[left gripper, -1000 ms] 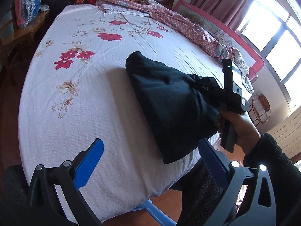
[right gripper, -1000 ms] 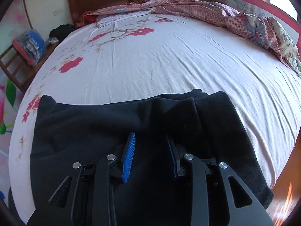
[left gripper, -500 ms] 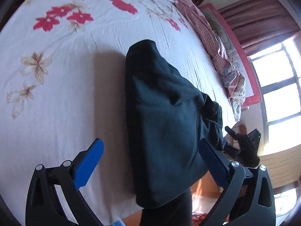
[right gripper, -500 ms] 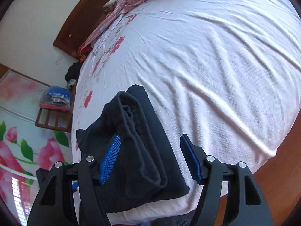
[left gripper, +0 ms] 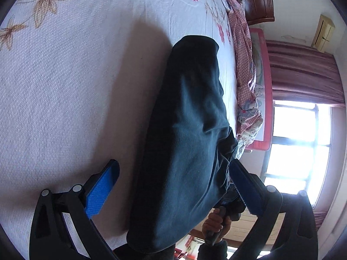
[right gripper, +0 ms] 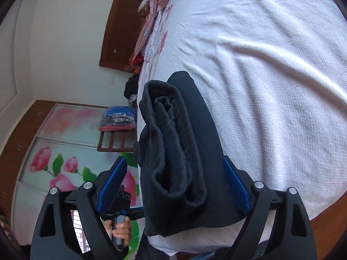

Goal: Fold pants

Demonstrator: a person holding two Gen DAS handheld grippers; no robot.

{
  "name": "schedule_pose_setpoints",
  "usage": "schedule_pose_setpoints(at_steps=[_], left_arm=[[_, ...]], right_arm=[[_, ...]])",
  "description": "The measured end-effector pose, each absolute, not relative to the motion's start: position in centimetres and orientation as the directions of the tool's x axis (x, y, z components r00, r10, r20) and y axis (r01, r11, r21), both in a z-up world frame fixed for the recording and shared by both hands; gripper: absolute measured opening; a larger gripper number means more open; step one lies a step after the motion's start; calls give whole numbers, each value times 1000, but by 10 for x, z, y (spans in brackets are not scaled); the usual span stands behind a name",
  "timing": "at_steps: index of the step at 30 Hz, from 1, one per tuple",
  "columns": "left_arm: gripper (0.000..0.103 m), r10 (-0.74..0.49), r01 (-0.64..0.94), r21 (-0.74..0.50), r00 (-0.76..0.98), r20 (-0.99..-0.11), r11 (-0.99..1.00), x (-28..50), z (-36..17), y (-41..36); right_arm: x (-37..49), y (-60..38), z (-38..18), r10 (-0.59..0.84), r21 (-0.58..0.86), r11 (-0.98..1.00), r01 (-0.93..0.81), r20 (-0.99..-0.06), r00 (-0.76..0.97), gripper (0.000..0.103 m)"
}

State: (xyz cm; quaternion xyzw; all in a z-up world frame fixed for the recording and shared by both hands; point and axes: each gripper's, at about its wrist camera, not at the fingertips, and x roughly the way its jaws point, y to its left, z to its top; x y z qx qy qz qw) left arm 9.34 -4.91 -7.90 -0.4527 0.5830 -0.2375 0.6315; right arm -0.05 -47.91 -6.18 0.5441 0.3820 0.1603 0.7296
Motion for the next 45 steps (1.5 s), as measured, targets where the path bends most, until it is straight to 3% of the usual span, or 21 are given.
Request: schedule_pose_setpoints(at_steps=[5, 6, 7, 8, 10, 12, 15, 18, 25, 34, 38, 42, 43, 44, 45], left_arm=[[101, -893, -214, -902, 178, -413, 374, 100, -82, -70], [101, -886, -211, -893, 165, -434, 399, 101, -82, -76], [101, -884, -210, -889, 153, -442, 408, 101, -84, -80], [100, -890, -209, -896, 161, -426, 391, 100, -85, -82], [84, -910, -207, -909, 136, -392, 360, 101, -86, -88], [25, -901, -209, -894, 98, -422, 396, 102, -90, -93], [14, -912, -232, -903, 112, -395, 363, 100, -100, -88], [13, -909, -194, -909, 129, -397, 370, 97, -92, -90], [12, -934, -126, -954, 201, -295, 274, 106, -59, -85], [12, -929, 1, -970, 290, -231, 242, 163, 8, -36], [12, -901, 53, -952, 343, -267, 302, 188, 32, 2], [14, -844, 28, -905, 374, -384, 424, 215, 15, 51], [20, -813, -22, -879, 369, -451, 477, 217, 1, 61], [50, -771, -72, -838, 356, -528, 541, 220, -13, 68], [71, -704, -121, -773, 343, -622, 623, 219, -25, 80]], right_arm=[[8, -459, -52, 608, 821, 551, 149, -517, 603, 84], [9, -456, -49, 589, 793, 591, 150, -551, 590, 76], [11, -454, -50, 579, 778, 606, 165, -574, 579, 56], [10, -456, -52, 584, 791, 583, 186, -567, 580, 48], [6, -453, -46, 574, 779, 600, 183, -579, 579, 43], [8, -451, -38, 548, 764, 608, 216, -600, 583, 41], [10, -444, -21, 530, 747, 627, 220, -616, 583, 40], [17, -437, -3, 508, 716, 664, 214, -643, 573, 39], [49, -413, 51, 473, 637, 757, 145, -688, 551, 38], [122, -375, 105, 511, 622, 783, -9, -634, 580, 38], [166, -345, 92, 559, 666, 744, -47, -583, 590, 38], [202, -319, 30, 584, 706, 707, 39, -614, 531, 43], [206, -316, 8, 552, 679, 725, 114, -673, 492, 53], [203, -318, -11, 505, 642, 743, 191, -724, 470, 58], [195, -324, -25, 483, 634, 731, 252, -741, 466, 58]])
